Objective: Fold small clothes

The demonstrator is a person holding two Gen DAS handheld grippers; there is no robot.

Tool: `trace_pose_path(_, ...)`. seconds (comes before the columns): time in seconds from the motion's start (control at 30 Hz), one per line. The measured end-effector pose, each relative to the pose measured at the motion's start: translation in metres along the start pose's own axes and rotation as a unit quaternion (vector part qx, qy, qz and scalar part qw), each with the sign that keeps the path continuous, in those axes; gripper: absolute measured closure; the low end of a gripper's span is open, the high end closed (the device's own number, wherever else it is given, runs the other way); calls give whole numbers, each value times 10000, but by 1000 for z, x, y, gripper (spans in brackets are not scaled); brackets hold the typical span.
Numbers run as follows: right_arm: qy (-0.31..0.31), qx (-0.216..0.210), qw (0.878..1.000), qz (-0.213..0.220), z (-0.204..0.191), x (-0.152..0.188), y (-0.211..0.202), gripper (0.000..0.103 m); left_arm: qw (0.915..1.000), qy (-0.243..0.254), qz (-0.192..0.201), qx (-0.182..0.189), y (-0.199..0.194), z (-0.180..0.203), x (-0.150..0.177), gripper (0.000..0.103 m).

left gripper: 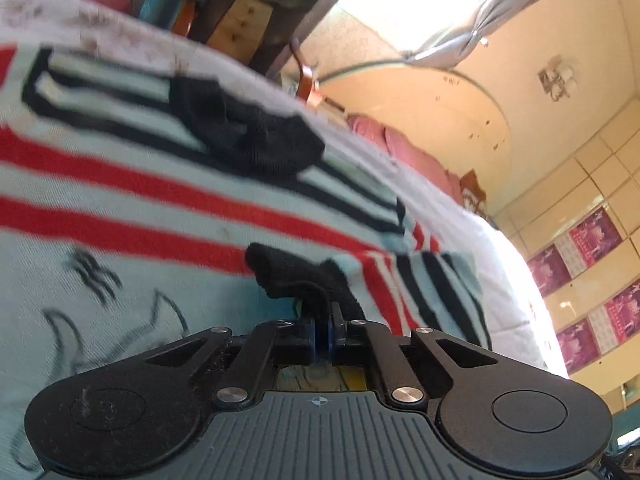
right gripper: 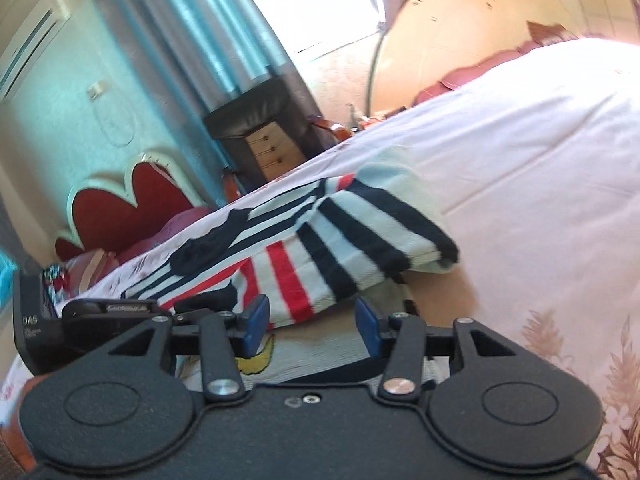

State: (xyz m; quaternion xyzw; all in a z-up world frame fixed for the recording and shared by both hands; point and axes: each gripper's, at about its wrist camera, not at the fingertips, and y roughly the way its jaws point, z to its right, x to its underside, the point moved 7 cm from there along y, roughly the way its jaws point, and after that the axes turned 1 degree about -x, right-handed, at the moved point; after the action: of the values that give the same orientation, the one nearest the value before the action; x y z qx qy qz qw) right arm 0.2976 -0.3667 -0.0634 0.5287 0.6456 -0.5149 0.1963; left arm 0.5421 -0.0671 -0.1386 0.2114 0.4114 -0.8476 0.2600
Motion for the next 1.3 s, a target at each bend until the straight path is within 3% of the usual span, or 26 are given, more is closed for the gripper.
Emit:
trace_pose_path(0.13,672,-162,9976,45,18,-6,7,54,9995,83,207,-201,-30,-21,-17,98)
trace_pose_path(0.33,1561,-564,9861,-91,34,-11,34,52,9984,-62,306,-478,-45,-61,-28,98)
trace_pose_path(0.53,2370,-930,9667,-269,40,-16,65,51,9980,-88,327,-541,-48,-76,-24,98)
trace_pose_path(0.87,3241,-983,9408,-151,75,-17,83,54,9974,-126,263,-656,-52,-99,-25,98)
trace_pose_path(0.9,3253,-978,9404,-145,75,-17,85,55,9974,-114,258,-668,-51,-99,-25,98)
trace_pose_path(0.93,3226,-943,9417,-137,75,-17,86,71,9971,-119,298,-683,-52,-99,-26,98)
trace_pose_path(0.97,3136,-848,9457,-135,76,-16,86,96,9968,-112,393,-685,-55,-97,-27,98)
trace_pose_path(1.07,2772,-781,9576,-18,72,-19,76,96,9952,109,587,-778,-62,-92,-29,98)
trace_pose_path(1.17,2073,-409,9774,-96,62,-20,77,96,9942,140,212,-1043,-47,-101,-17,98)
trace_pose_path(1.2,1991,-194,9794,-269,65,-16,83,96,9945,85,262,-1006,-48,-102,-17,98)
trace_pose_path(1.3,1906,-180,9809,-350,64,-15,85,95,9948,45,289,-972,-51,-103,-16,98)
